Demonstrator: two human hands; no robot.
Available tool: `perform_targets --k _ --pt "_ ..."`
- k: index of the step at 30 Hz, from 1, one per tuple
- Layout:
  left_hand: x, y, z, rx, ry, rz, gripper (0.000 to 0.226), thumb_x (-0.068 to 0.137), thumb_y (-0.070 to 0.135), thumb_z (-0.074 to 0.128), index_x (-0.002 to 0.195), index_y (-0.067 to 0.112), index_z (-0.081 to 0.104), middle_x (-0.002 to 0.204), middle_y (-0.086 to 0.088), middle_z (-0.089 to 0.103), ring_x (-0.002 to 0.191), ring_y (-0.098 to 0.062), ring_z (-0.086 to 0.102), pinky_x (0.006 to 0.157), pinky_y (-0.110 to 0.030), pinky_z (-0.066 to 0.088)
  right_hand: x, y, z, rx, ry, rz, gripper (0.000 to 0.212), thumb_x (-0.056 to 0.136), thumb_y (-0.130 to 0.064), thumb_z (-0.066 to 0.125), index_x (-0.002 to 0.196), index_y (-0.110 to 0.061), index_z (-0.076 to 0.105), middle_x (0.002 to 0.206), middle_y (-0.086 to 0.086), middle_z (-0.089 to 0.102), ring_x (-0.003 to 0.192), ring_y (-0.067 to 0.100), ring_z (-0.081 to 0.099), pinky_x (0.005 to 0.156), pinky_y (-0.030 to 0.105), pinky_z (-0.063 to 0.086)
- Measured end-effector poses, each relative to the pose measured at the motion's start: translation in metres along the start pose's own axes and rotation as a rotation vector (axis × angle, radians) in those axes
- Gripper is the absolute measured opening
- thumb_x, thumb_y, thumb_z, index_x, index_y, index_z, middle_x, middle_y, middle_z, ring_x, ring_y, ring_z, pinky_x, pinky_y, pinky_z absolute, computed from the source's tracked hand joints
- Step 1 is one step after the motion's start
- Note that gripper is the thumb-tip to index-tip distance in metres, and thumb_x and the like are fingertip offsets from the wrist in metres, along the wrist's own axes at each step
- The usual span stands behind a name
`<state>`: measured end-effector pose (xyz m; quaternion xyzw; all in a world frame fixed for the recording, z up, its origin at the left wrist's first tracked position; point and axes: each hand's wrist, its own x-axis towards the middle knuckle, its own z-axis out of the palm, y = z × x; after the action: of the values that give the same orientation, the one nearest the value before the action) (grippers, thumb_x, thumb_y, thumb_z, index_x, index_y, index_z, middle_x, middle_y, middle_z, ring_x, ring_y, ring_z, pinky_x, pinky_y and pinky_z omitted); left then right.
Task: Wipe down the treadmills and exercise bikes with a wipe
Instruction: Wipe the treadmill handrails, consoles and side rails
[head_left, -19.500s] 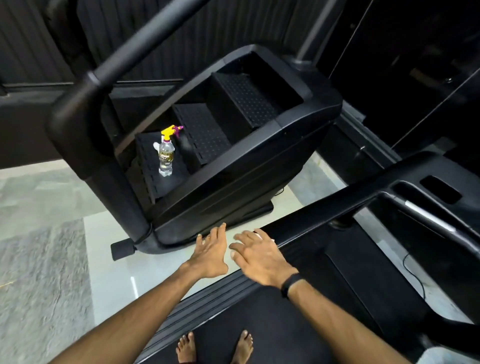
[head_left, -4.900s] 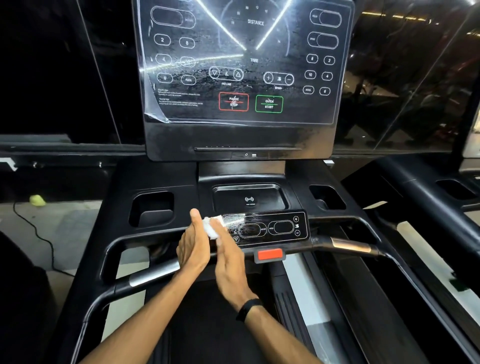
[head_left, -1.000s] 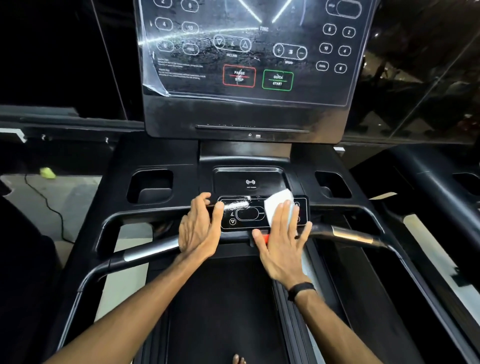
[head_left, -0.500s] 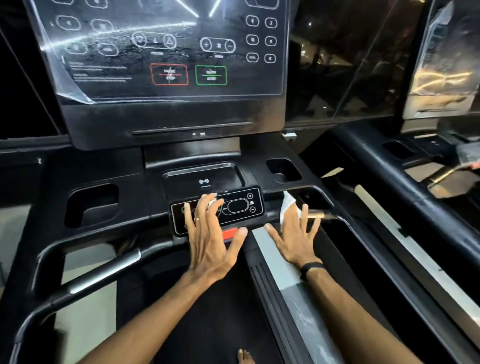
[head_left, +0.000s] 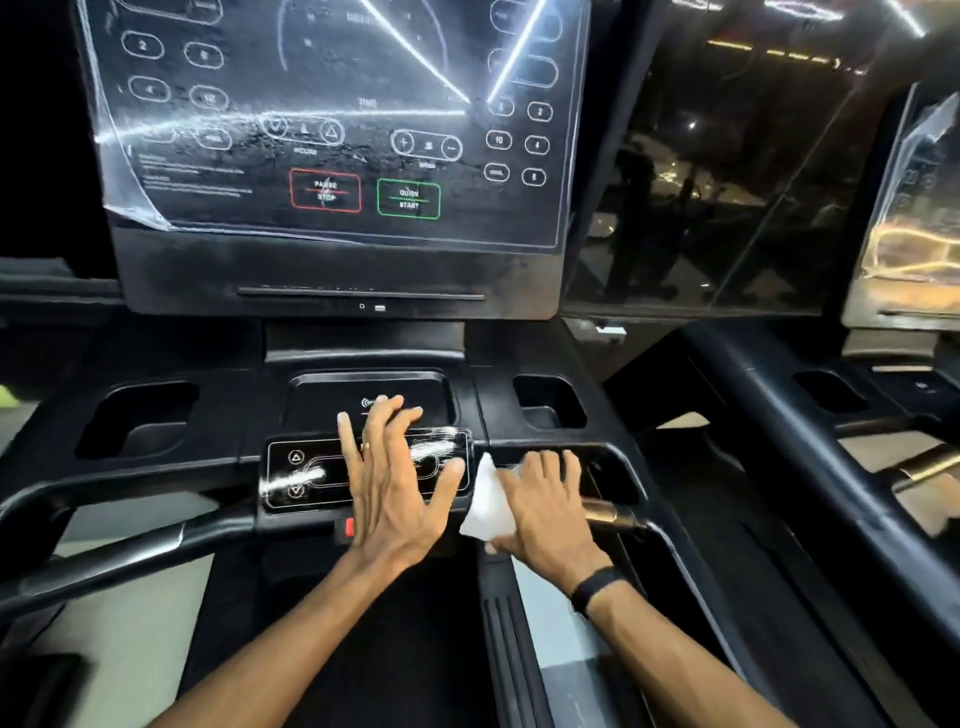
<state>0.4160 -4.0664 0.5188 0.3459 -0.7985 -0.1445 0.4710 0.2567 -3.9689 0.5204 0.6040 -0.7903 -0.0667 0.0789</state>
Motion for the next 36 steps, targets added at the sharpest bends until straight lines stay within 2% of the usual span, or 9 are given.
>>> perform_targets --k 4,7,9,14,19,23,27,32,36 --pt "-0.002 0.012 0.014 0.025 0.008 0.002 0.062 0.087 0.047 0.053 0.128 0.001 0.050 0.140 -0.015 0.046 0.143 -0.029 0.036 0.120 -0.063 0.007 0.022 -0.012 0.007 0.109 -0.045 -0.169 0.070 0.067 -0.052 0.083 0.114 -0.008 0.054 0.108 0.009 0.054 0.099 0.029 0.052 0.088 0.041 0.041" --pt "-0.002 0.019 0.018 0.035 -0.008 -0.008 0.056 0.088 0.046 0.052 0.123 0.003 0.054 0.138 -0.015 0.048 0.141 -0.031 0.039 0.120 -0.062 0.007 0.032 -0.021 0.013 0.252 -0.037 -0.111 0.032 0.083 -0.030 0.069 0.105 -0.010 0.057 0.101 0.009 0.066 0.093 0.032 0.063 0.073 0.037 0.043" --pt "0.002 0.025 0.020 0.040 -0.024 -0.006 0.050 0.088 0.045 0.052 0.119 0.005 0.057 0.137 -0.014 0.049 0.142 -0.031 0.038 0.121 -0.060 0.006 0.036 -0.017 0.019 0.252 0.006 -0.111 0.017 0.081 -0.017 0.060 0.097 -0.013 0.058 0.092 0.008 0.069 0.084 0.033 0.067 0.063 0.035 0.039" --pt "0.013 0.035 0.035 0.000 -0.126 0.090 0.048 0.087 0.044 0.055 0.117 0.006 0.057 0.138 -0.013 0.048 0.142 -0.027 0.038 0.121 -0.060 0.007 0.032 0.019 0.039 0.217 -0.027 -0.123 0.029 0.081 -0.015 0.056 0.109 -0.013 0.057 0.098 0.008 0.069 0.089 0.035 0.067 0.065 0.035 0.040" --pt "0.019 0.047 0.055 -0.060 -0.211 0.155 0.058 0.086 0.049 0.056 0.122 0.003 0.056 0.138 -0.016 0.049 0.139 -0.025 0.042 0.123 -0.056 0.005 0.006 0.075 0.068 0.185 -0.035 0.054 0.012 0.066 -0.016 0.057 0.078 -0.019 0.057 0.066 0.003 0.065 0.063 0.031 0.065 0.060 0.036 0.047" --pt "0.018 0.054 0.061 -0.083 -0.274 0.183 0.057 0.085 0.048 0.057 0.122 0.004 0.055 0.138 -0.016 0.049 0.137 -0.024 0.042 0.122 -0.058 0.008 -0.009 0.116 0.089 0.082 -0.087 0.141 0.024 0.065 -0.018 0.052 0.085 -0.023 0.064 0.074 -0.001 0.065 0.072 0.027 0.062 0.083 0.037 0.038" --pt "0.014 0.054 0.058 -0.101 -0.318 0.219 0.057 0.085 0.048 0.059 0.121 0.004 0.055 0.137 -0.016 0.050 0.136 -0.027 0.045 0.123 -0.055 0.006 -0.021 0.125 0.081 0.093 -0.141 0.226 0.036 0.080 -0.015 0.042 0.107 -0.026 0.064 0.097 -0.005 0.067 0.100 0.023 0.057 0.110 0.045 0.022" --pt "0.008 0.052 0.058 -0.140 -0.351 0.231 0.056 0.084 0.047 0.060 0.121 0.004 0.056 0.137 -0.016 0.049 0.133 -0.027 0.049 0.123 -0.056 0.006 -0.032 0.106 0.069 0.251 -0.124 0.335 0.050 0.081 0.000 0.047 0.127 -0.021 0.054 0.117 -0.001 0.060 0.122 0.024 0.048 0.117 0.053 0.012" --pt "0.001 0.056 0.062 -0.212 -0.385 0.270 0.052 0.087 0.046 0.057 0.121 0.007 0.055 0.139 -0.012 0.048 0.134 -0.025 0.047 0.124 -0.052 0.004 -0.068 0.103 0.077 0.326 0.000 0.316 0.088 0.068 0.009 0.037 0.150 -0.021 0.035 0.148 -0.004 0.041 0.146 0.019 0.027 0.118 0.049 0.007"
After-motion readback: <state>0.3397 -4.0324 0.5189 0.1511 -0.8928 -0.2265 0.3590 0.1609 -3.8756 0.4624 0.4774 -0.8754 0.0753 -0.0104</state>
